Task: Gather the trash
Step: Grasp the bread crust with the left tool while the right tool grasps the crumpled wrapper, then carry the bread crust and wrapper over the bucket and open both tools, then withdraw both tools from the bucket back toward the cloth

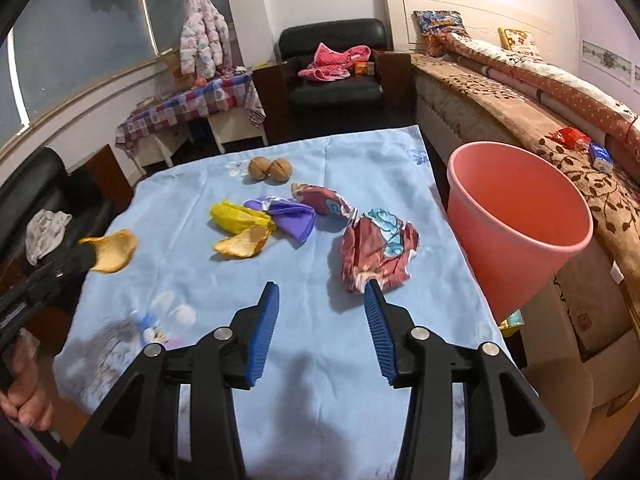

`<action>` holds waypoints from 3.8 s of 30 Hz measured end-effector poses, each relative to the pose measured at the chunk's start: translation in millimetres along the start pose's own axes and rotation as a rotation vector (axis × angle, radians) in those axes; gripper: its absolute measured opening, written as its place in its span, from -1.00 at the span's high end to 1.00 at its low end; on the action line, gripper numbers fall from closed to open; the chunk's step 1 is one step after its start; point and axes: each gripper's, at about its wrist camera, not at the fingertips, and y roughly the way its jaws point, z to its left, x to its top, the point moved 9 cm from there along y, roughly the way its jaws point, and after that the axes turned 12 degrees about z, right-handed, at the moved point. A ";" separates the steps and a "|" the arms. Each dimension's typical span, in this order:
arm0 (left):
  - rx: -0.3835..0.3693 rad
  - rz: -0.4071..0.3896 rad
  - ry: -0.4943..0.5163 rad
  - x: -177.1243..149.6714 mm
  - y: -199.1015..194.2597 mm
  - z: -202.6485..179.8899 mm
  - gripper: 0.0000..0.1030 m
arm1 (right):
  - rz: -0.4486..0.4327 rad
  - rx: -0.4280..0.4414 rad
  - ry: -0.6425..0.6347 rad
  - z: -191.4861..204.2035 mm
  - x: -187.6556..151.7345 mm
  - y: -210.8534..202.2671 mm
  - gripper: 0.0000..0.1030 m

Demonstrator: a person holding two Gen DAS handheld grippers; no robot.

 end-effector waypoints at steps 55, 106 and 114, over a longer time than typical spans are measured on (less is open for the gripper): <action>-0.115 0.117 0.193 98.5 143.3 -207.6 0.93 | -0.133 0.072 0.272 -193.0 58.9 -4.4 0.46; -0.085 0.226 0.299 86.7 216.9 -279.6 0.26 | -0.110 0.002 0.274 -236.3 47.9 8.0 0.27; -0.074 0.205 0.295 80.3 192.6 -266.3 0.25 | -0.131 0.030 0.242 -208.9 42.1 -8.1 0.27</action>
